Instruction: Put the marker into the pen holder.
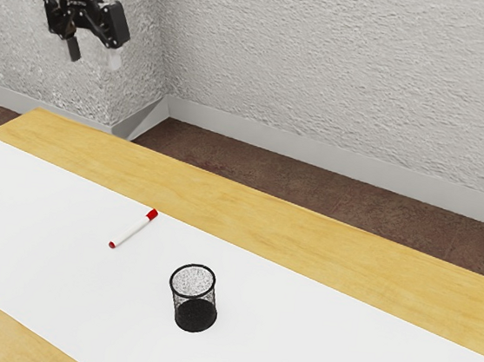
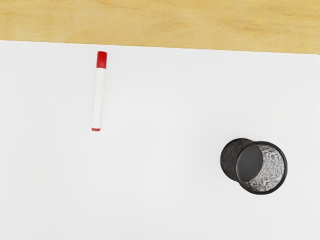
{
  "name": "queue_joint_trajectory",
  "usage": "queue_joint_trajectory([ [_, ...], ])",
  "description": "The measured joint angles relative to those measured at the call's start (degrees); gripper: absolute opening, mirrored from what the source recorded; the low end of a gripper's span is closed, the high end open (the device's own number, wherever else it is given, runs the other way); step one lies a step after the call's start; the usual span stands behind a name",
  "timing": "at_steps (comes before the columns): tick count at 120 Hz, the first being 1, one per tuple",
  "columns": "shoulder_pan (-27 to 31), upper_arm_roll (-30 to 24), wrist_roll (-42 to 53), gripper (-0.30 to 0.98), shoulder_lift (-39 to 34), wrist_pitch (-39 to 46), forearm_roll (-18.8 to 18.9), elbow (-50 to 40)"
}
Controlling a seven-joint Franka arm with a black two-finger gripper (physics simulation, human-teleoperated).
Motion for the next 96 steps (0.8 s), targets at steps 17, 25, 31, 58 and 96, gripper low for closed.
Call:
queue_joint_trajectory([
  [17, -2.46, -1.30, 0.39, 0.69, 4.53, 3.34, -0.39, -1.82],
  [25, -1.65, -1.37, 0.51, 0.68, 9.89, 5.86, -0.33, -3.32],
  [31, 0.25, -1.37, 0.61, 0.68, 12.15, 8.33, -0.24, -6.71],
  [58, -0.46, -0.44, 1.18, 0.69, 13.36, 27.47, 0.13, -29.12],
  [96, 3.90, -0.55, 6.35, 0.62, 24.01, 50.03, -0.10, -30.02],
])
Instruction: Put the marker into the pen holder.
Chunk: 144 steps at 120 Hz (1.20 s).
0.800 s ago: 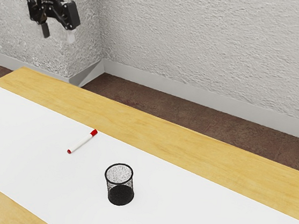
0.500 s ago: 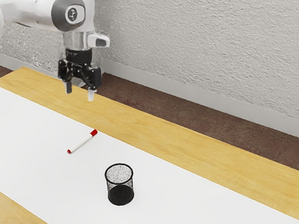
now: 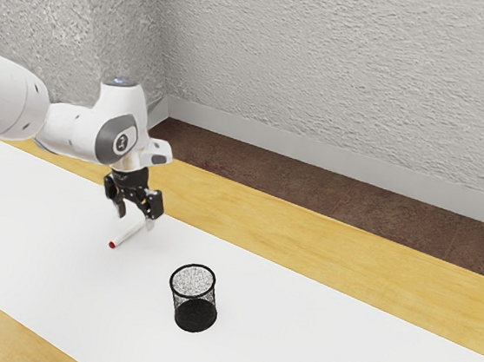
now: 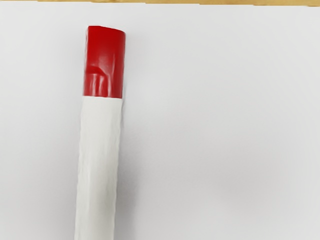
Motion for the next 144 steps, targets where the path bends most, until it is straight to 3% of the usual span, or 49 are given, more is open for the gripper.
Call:
queue_joint_trajectory([
  [27, 3.60, -2.51, 6.41, 0.46, 7.13, 5.43, 0.10, 7.35],
  [43, 3.58, -2.56, 9.28, 0.31, 8.32, 6.60, 0.21, 7.88],
  [79, 3.62, -2.56, 13.76, 0.13, 9.93, 7.86, 0.13, 8.63],
  [144, 1.76, -2.55, 17.11, 0.00, 7.26, 6.90, -0.02, 8.09],
])
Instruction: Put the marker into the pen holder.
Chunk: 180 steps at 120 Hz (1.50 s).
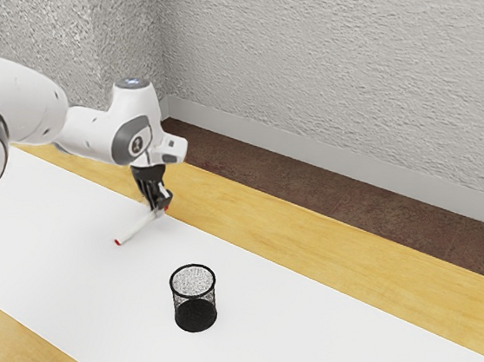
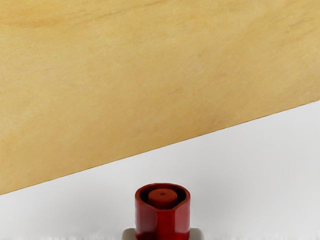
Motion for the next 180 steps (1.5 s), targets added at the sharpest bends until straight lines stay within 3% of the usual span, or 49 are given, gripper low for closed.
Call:
queue_joint_trajectory([
  [40, -7.56, -0.12, -1.51, -0.03, -21.26, -7.55, 0.94, -9.91],
  [55, -8.46, -4.79, -3.87, -0.03, -25.71, -13.13, 2.40, -10.81],
  [65, -9.96, -8.34, -5.62, -0.03, -26.21, -15.77, 3.07, -10.39],
  [86, -12.98, -10.62, -8.90, -0.03, -26.23, -18.71, 3.92, -10.06],
  [104, -12.45, -11.33, -11.21, -0.03, -26.01, -19.65, 4.17, -9.76],
  [133, -16.65, -11.47, -14.46, -0.03, -24.07, -19.99, 4.33, -9.00],
  [164, -15.84, -11.57, -17.02, -0.01, -23.29, -19.00, 4.42, -11.62],
  [173, -15.24, -11.54, -17.56, 0.01, -23.24, -18.45, 4.25, -12.98],
  [180, -15.07, -11.54, -17.84, 0.13, -23.31, -18.38, 4.02, -13.31],
])
